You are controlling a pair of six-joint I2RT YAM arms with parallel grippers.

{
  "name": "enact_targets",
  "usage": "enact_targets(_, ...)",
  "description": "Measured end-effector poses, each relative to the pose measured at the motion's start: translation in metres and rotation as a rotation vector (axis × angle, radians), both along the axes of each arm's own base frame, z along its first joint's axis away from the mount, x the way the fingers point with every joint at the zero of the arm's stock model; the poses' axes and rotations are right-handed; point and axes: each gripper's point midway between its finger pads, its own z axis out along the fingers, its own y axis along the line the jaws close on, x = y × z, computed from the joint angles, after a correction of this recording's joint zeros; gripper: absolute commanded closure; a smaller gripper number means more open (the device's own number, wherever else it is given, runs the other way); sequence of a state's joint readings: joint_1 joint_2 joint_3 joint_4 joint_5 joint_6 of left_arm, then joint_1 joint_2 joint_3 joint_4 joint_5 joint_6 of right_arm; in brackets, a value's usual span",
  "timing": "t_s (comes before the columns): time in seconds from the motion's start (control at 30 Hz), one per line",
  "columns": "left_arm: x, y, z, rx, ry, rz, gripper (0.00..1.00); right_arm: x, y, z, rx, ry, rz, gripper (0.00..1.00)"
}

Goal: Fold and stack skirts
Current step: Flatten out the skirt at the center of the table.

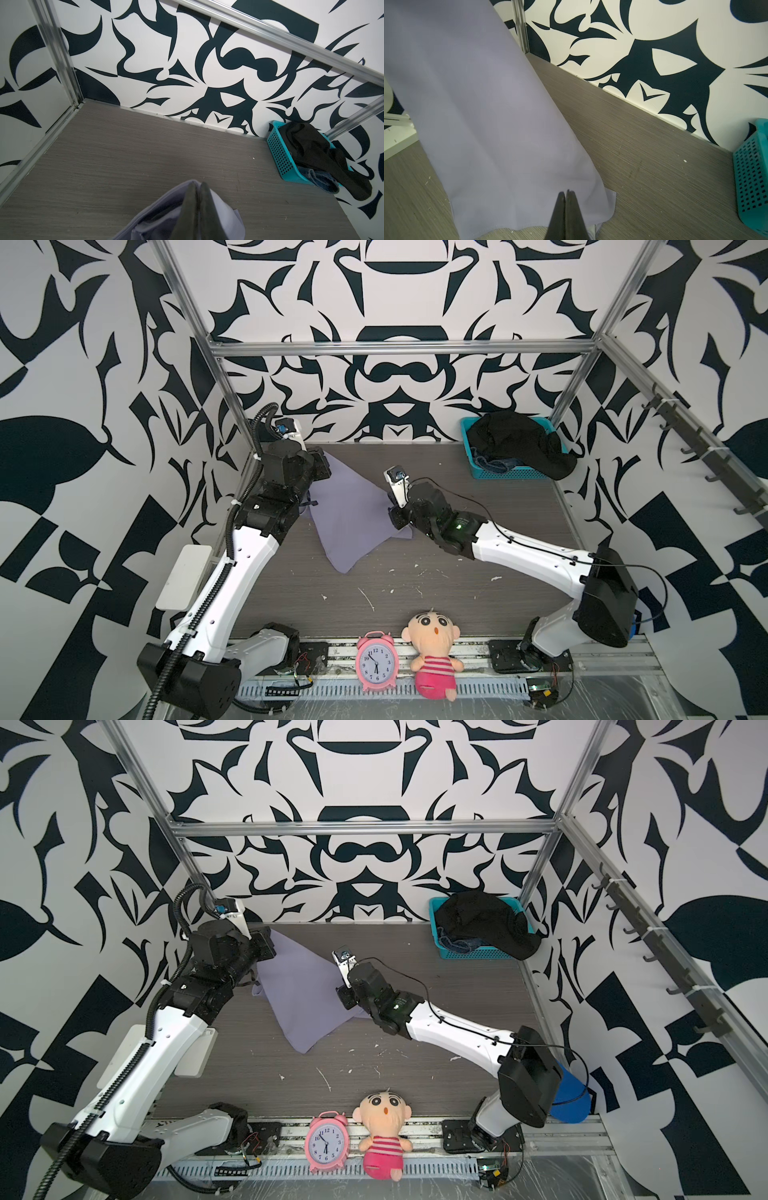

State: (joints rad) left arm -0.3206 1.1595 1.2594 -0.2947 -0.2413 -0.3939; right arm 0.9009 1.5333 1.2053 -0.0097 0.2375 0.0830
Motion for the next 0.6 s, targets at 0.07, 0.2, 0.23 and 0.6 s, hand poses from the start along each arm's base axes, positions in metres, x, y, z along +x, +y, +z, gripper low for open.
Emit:
enact_targets(0.07,0.003,-0.001,0.004,-0.009,-0.004,0.003,1.0,-0.004,0.011,-0.001,0.034,0.025,0.04,0.67)
enact_targets(0.2,0.012,-0.004,0.0,-0.021,0.002,0.006,1.0,-0.027,0.058,-0.041,0.049,0.081,0.137,0.55)
enact_targets(0.23,0.014,-0.005,-0.003,-0.024,0.002,0.007,1.0,-0.036,0.075,-0.063,0.029,0.097,0.165,0.52)
enact_targets(0.6,0.045,0.002,-0.051,0.0,0.066,0.058,1.0,-0.092,0.155,-0.216,-0.129,0.165,0.254,0.03)
